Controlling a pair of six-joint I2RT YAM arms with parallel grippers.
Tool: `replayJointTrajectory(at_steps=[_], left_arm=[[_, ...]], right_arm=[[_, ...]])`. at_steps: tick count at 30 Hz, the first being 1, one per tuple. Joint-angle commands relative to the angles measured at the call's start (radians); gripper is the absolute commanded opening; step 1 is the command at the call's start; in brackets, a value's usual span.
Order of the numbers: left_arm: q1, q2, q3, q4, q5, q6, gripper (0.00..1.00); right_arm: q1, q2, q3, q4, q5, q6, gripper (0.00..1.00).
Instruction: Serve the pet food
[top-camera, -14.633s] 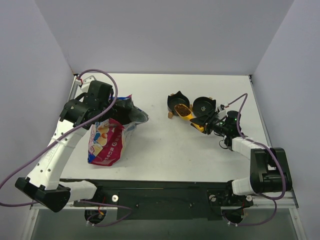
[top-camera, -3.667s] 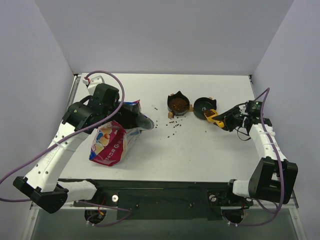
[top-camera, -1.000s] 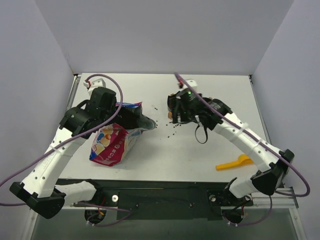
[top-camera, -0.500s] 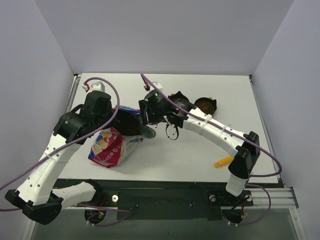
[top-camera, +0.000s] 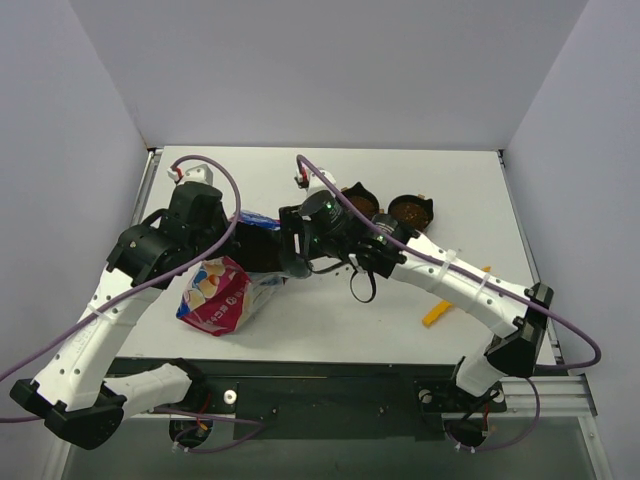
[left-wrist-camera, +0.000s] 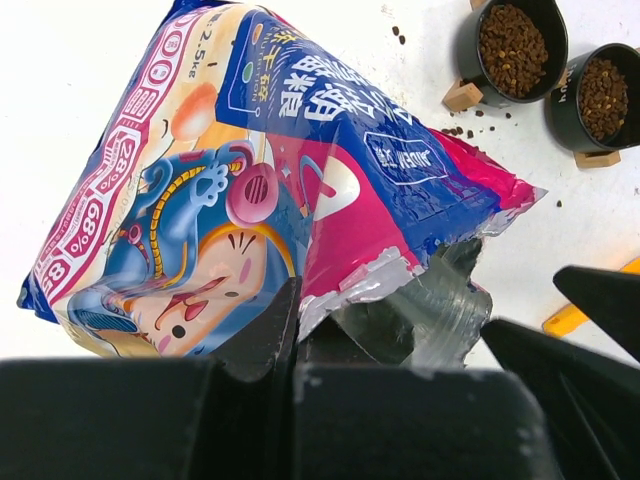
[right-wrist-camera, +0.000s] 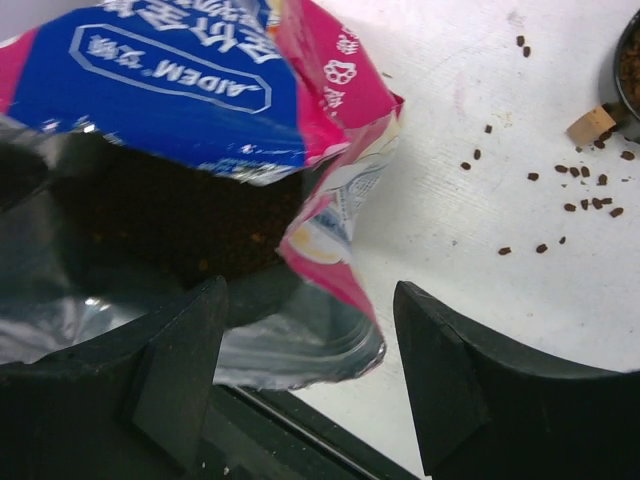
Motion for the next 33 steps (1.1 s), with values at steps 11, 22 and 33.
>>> replayJointTrajectory(at_steps=[11, 22, 33], left_arm=[[-0.007, -0.057, 0.048, 0.164, 0.126, -0.013, 0.00], [-0.060, 0.006, 0.080, 0.181, 0.223, 0.047, 0.00], [-0.378, 0.092, 0.287, 0.098, 0.079, 0.077, 0.00]], right_arm=[[0.027, 0.149, 0.090, -0.057, 0.132, -0.046, 0.35], [-0.030, -0.010, 0.103, -0.088, 0.033, 0.116, 0.00], [-0.024, -0.178, 0.090, -0.085, 0.005, 0.344, 0.00]])
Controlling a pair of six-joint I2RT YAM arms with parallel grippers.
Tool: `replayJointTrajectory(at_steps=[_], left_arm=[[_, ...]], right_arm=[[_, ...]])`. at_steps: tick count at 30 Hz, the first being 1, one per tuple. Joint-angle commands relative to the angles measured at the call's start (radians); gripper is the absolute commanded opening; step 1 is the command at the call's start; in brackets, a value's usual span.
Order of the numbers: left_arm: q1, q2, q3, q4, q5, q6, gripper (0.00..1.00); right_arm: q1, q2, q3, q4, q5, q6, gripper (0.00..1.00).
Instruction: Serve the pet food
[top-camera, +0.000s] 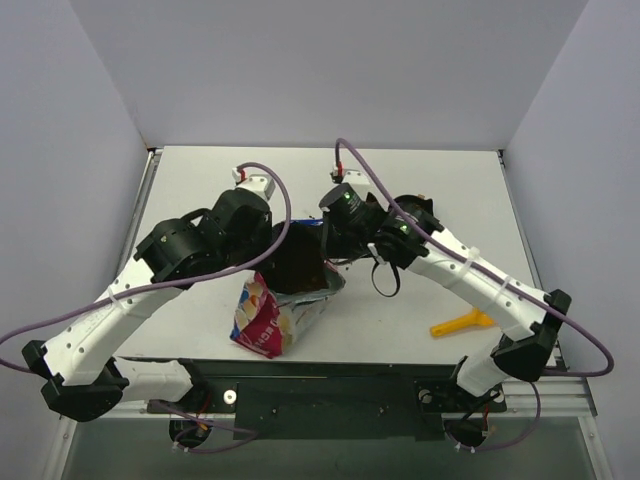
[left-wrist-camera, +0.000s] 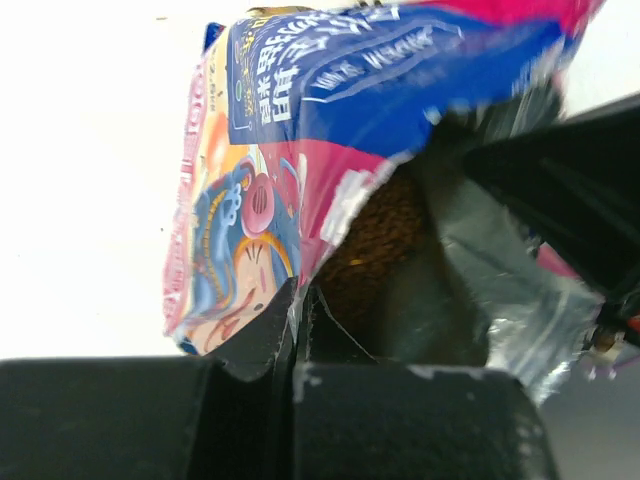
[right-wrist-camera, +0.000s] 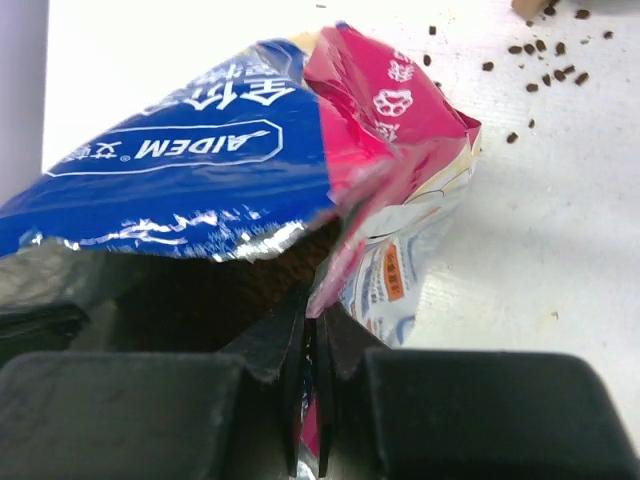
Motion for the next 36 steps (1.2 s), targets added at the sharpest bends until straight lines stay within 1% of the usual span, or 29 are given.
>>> replayJointTrajectory(at_steps=[1, 3, 8, 10, 11, 12, 13, 14, 15, 17, 21, 24, 29, 30, 32, 33, 34, 35, 36], left_arm=[[-0.121, -0.014, 0.151, 0.160, 0.041, -0.009, 0.00], [-0.143, -0.017, 0.134, 0.179, 0.046, -0.007, 0.00], [-0.149, -0.042, 0.066, 0.304, 0.130, 0.002, 0.00], [-0.149, -0.055, 0.034, 0.345, 0.142, -0.004, 0.04], [-0.149, -0.063, 0.010, 0.356, 0.146, -0.010, 0.12], [-0.150, -0.068, -0.003, 0.386, 0.158, -0.024, 0.16], [-0.147, -0.077, -0.027, 0.408, 0.161, -0.028, 0.18], [-0.147, -0.077, -0.038, 0.413, 0.162, -0.041, 0.18], [-0.147, -0.078, -0.046, 0.410, 0.155, -0.047, 0.11], [-0.134, -0.066, -0.029, 0.401, 0.126, -0.065, 0.00], [-0.104, -0.011, 0.072, 0.385, 0.123, -0.019, 0.00], [-0.062, 0.026, 0.120, 0.374, 0.132, -0.005, 0.00], [0.027, 0.049, 0.154, 0.368, 0.234, 0.065, 0.00], [0.061, 0.058, 0.157, 0.359, 0.253, 0.070, 0.00], [0.089, 0.049, 0.132, 0.338, 0.277, 0.065, 0.00], [0.095, 0.041, 0.117, 0.344, 0.311, 0.073, 0.00], [0.101, 0.024, 0.083, 0.357, 0.320, 0.074, 0.00], [0.104, 0.005, 0.054, 0.364, 0.337, 0.080, 0.00], [0.106, 0.000, 0.042, 0.379, 0.360, 0.085, 0.00]], right_arm=[[0.029, -0.145, 0.030, 0.158, 0.037, 0.140, 0.00], [0.046, -0.169, 0.010, 0.166, 0.072, 0.160, 0.00], [0.071, -0.196, -0.007, 0.195, 0.160, 0.174, 0.00], [0.071, -0.180, -0.004, 0.224, 0.157, 0.182, 0.00], [0.072, -0.171, 0.001, 0.233, 0.151, 0.186, 0.00], [0.074, -0.151, 0.019, 0.236, 0.146, 0.185, 0.00], [0.080, -0.145, 0.028, 0.239, 0.146, 0.183, 0.00], [0.086, -0.131, 0.045, 0.238, 0.149, 0.179, 0.00], [0.087, -0.128, 0.050, 0.247, 0.152, 0.176, 0.00], [0.089, -0.130, 0.054, 0.251, 0.180, 0.173, 0.00], [0.089, -0.151, 0.042, 0.270, 0.221, 0.173, 0.00], [0.089, -0.165, 0.037, 0.273, 0.256, 0.163, 0.00], [0.074, -0.159, 0.036, 0.284, 0.235, 0.147, 0.00], [0.072, -0.156, 0.030, 0.285, 0.227, 0.145, 0.00], [0.068, -0.150, 0.010, 0.288, 0.192, 0.145, 0.00], [0.058, -0.151, -0.010, 0.296, 0.156, 0.144, 0.00], [0.051, -0.151, -0.030, 0.310, 0.088, 0.134, 0.00], [0.034, -0.150, -0.042, 0.316, 0.054, 0.115, 0.00], [0.022, -0.150, -0.056, 0.322, -0.036, 0.098, 0.00]])
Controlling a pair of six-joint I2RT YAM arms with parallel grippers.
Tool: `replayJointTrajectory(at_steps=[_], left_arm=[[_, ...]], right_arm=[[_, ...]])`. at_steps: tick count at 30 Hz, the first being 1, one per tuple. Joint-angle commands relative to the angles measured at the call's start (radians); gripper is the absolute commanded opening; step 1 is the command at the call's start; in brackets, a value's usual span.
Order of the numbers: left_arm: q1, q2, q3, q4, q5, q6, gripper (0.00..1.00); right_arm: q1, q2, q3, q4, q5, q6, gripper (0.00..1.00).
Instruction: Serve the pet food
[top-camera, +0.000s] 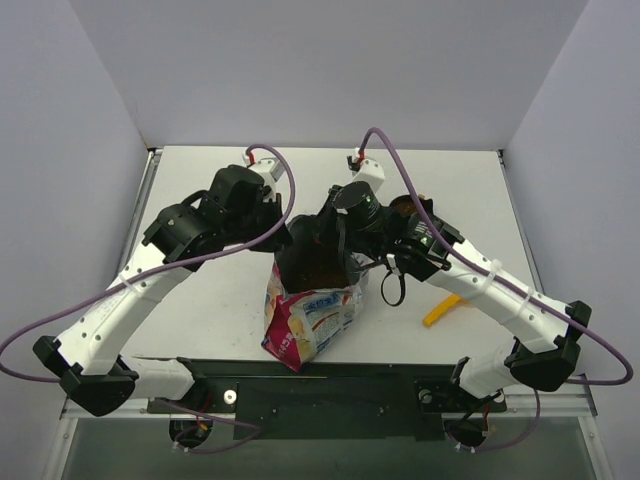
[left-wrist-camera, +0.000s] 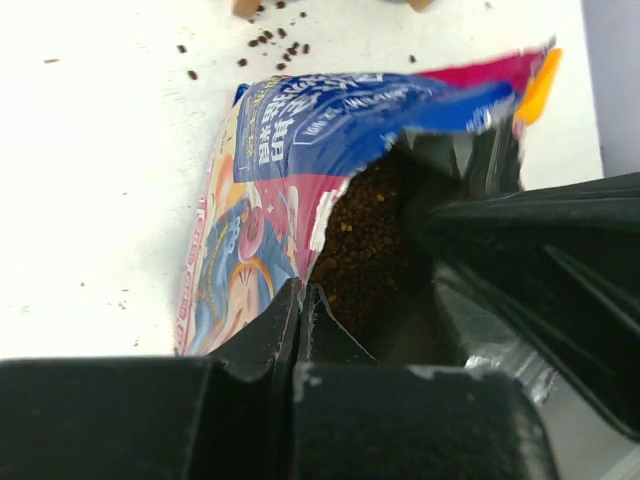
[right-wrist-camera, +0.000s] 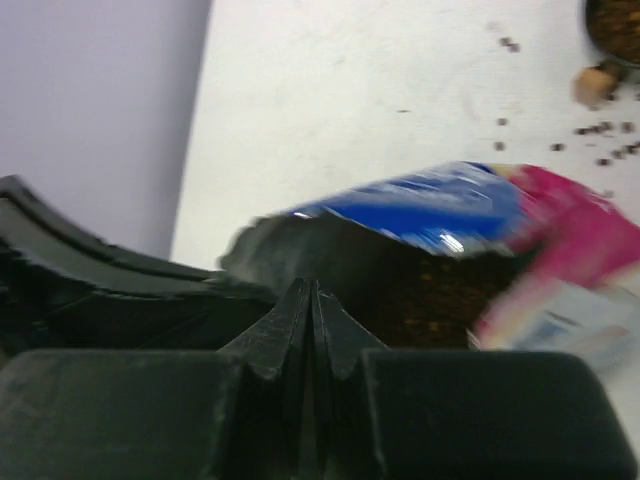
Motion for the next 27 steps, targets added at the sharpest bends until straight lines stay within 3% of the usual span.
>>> replayJointTrajectory(at_steps=[1, 3, 4, 6, 7, 9, 14, 19, 22, 27], left_arm=[[0.016, -0.092, -0.014, 0.266, 0.131, 0.021, 0.00], [0.018, -0.098, -0.030, 0.297, 0.174, 0.027, 0.00], [0.019, -0.100, -0.031, 0.309, 0.188, 0.024, 0.00], [0.019, -0.100, -0.033, 0.324, 0.196, 0.019, 0.00], [0.019, -0.095, -0.030, 0.326, 0.194, 0.016, 0.00], [0.021, -0.080, -0.021, 0.308, 0.179, 0.016, 0.00], [0.027, -0.054, -0.011, 0.269, 0.142, 0.014, 0.00], [0.033, -0.046, -0.015, 0.258, 0.164, -0.001, 0.00], [0.033, -0.019, 0.001, 0.263, 0.216, -0.010, 0.00], [0.035, 0.032, 0.027, 0.257, 0.337, -0.022, 0.04]], right_arm=[[-0.060, -0.025, -0.024, 0.168, -0.253, -0.056, 0.00], [-0.114, -0.006, -0.021, 0.079, -0.392, -0.092, 0.09], [-0.125, 0.006, 0.001, 0.040, -0.452, -0.146, 0.23], [-0.145, -0.017, 0.049, -0.134, -0.393, -0.247, 0.35], [-0.145, -0.046, 0.046, -0.205, -0.359, -0.277, 0.49], [-0.174, -0.141, -0.026, -0.257, -0.313, -0.332, 0.62], [-0.372, -0.376, -0.214, -0.362, -0.396, -0.389, 0.64], [-0.406, -0.442, -0.313, -0.471, -0.365, -0.392, 0.60], [-0.362, -0.441, -0.360, -0.423, -0.388, -0.363, 0.51], [-0.156, -0.339, -0.429, -0.215, -0.431, -0.333, 0.38]])
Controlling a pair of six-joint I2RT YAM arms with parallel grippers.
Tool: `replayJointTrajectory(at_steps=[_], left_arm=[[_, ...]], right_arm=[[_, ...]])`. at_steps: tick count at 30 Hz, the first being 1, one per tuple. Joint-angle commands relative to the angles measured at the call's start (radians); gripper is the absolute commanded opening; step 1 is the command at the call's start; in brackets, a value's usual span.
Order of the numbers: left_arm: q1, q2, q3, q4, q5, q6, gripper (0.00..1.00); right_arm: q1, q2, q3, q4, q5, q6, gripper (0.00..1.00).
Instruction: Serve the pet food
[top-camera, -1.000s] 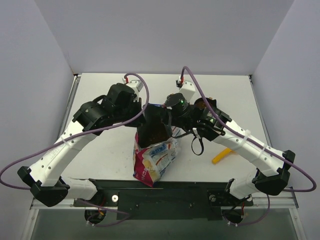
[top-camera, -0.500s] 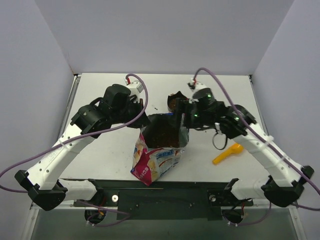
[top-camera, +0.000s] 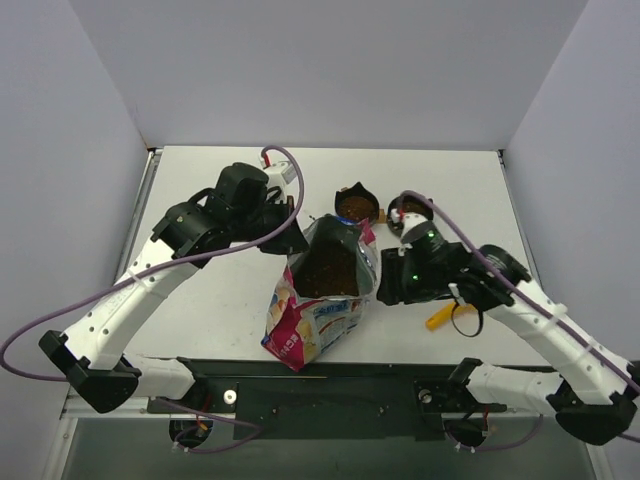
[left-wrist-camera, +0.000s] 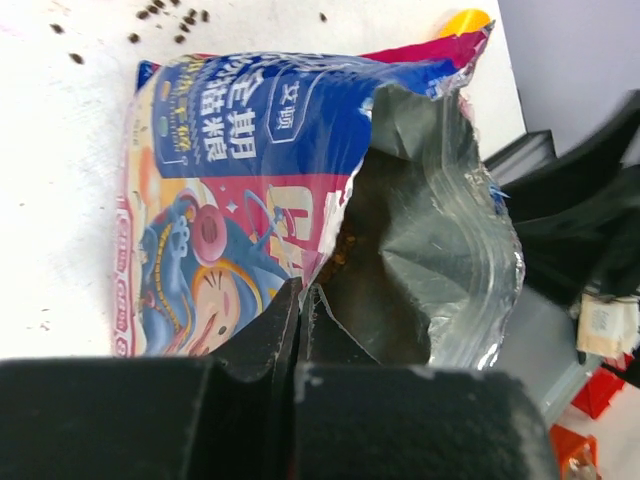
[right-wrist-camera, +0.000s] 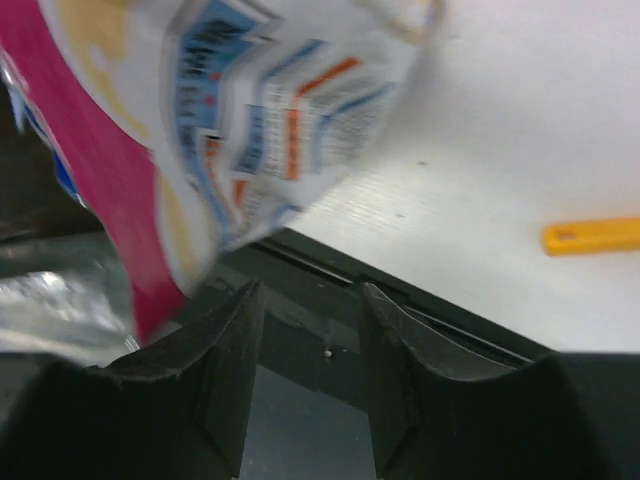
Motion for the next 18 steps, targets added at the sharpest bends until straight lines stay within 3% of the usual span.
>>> replayJointTrajectory(at_steps=[1, 5, 6, 8, 10, 14, 18], left_arm=[[0.009, 0.050, 0.081, 0.157, 0.135, -0.024, 0.11], [0.008, 0.093, 0.098, 0.145, 0.215, -0.015, 0.32], [0.006, 0.096, 0.098, 0.149, 0.227, -0.009, 0.47], [0.006, 0.096, 0.089, 0.168, 0.238, -0.004, 0.68], [0.002, 0.090, 0.085, 0.172, 0.243, -0.001, 0.79], [-0.033, 0.098, 0.083, 0.131, 0.209, 0.043, 0.87], [-0.089, 0.113, 0.095, 0.065, 0.128, 0.082, 0.88]], right_arm=[[0.102, 0.081, -0.105, 0.271, -0.083, 0.026, 0.35], [0.107, 0.104, -0.110, 0.464, -0.073, 0.049, 0.31], [0.107, 0.112, -0.102, 0.476, -0.063, 0.049, 0.31], [0.106, 0.118, -0.107, 0.576, -0.057, 0.049, 0.29], [0.102, 0.131, -0.110, 0.634, -0.068, 0.063, 0.28], [0.096, 0.175, -0.108, 0.719, -0.100, 0.101, 0.20], [0.090, 0.224, -0.088, 0.749, -0.145, 0.130, 0.06]])
